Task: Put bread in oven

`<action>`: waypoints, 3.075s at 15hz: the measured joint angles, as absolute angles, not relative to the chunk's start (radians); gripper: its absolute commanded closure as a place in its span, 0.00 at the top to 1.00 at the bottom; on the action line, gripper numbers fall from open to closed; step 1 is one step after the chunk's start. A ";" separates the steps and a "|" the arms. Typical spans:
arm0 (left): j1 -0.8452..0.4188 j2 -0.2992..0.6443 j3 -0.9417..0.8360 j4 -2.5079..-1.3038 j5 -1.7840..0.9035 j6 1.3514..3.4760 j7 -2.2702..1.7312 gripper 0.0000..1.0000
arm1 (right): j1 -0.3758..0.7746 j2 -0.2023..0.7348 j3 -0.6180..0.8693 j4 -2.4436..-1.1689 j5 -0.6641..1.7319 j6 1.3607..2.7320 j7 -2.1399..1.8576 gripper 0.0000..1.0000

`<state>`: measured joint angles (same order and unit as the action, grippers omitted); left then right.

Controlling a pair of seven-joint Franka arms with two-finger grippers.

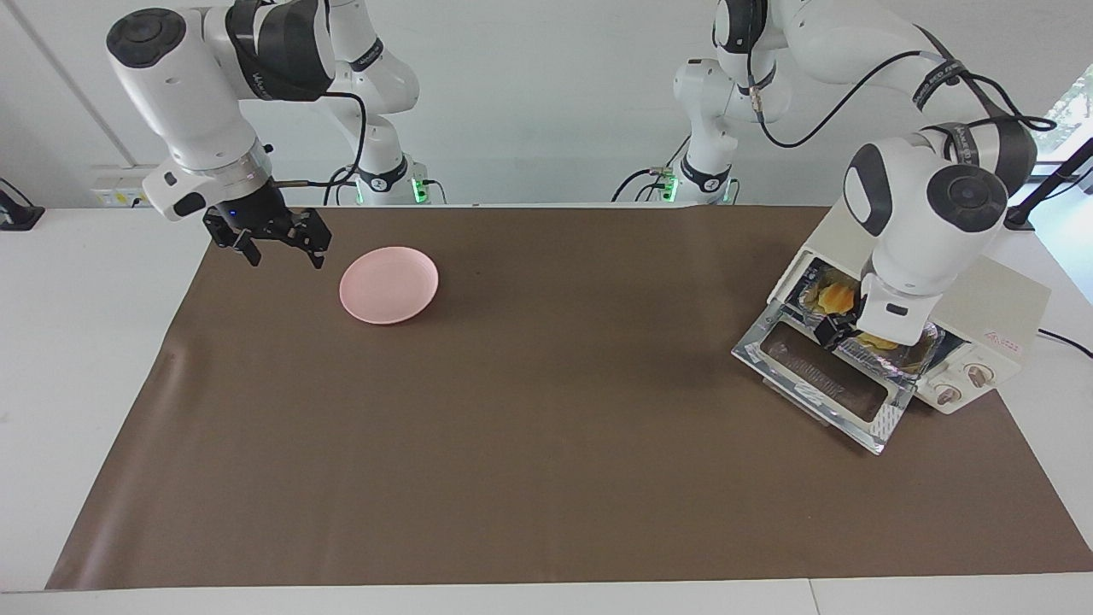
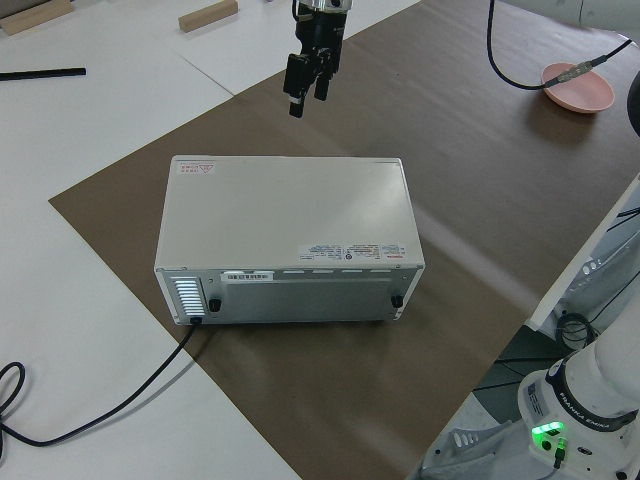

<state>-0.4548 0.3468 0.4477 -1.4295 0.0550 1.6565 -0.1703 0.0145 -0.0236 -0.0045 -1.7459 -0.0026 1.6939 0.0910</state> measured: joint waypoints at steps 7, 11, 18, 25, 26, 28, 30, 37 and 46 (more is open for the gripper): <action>-0.455 0.194 0.447 -1.431 0.039 1.468 -0.020 1.00 | 0.014 -0.024 -0.004 -1.746 -0.003 1.694 0.091 1.00; -0.414 0.100 0.385 -1.466 0.038 1.399 -0.007 1.00 | 0.014 -0.024 -0.004 -1.746 -0.003 1.694 0.091 1.00; -0.154 0.009 0.081 -1.546 0.038 1.360 -0.005 1.00 | 0.014 -0.024 -0.004 -1.746 -0.003 1.694 0.091 1.00; -0.143 -0.021 0.063 -1.578 0.009 1.376 -0.001 1.00 | 0.014 -0.024 -0.004 -1.746 -0.003 1.694 0.091 1.00; -0.140 -0.021 0.061 -1.578 0.009 1.382 0.012 1.00 | 0.014 -0.024 -0.004 -1.746 -0.003 1.694 0.091 1.00; -0.138 -0.021 0.061 -1.578 0.009 1.394 0.039 1.00 | 0.014 -0.024 -0.004 -1.746 -0.003 1.694 0.091 1.00; -0.137 -0.021 0.061 -1.578 0.009 1.400 0.047 1.00 | 0.014 -0.024 -0.004 -1.746 -0.003 1.694 0.091 1.00; -0.137 -0.021 0.060 -1.579 0.008 1.416 0.057 1.00 | 0.014 -0.024 -0.004 -1.746 -0.003 1.694 0.091 1.00; -0.137 -0.016 0.059 -1.607 0.008 1.441 0.059 1.00 | 0.014 -0.024 -0.004 -1.746 -0.003 1.694 0.091 1.00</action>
<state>-0.1374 -0.0158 0.0595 -1.6073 0.0081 1.4412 0.0587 0.0145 -0.0236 -0.0045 -1.7459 -0.0026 1.6939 0.0910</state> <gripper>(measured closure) 0.000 0.000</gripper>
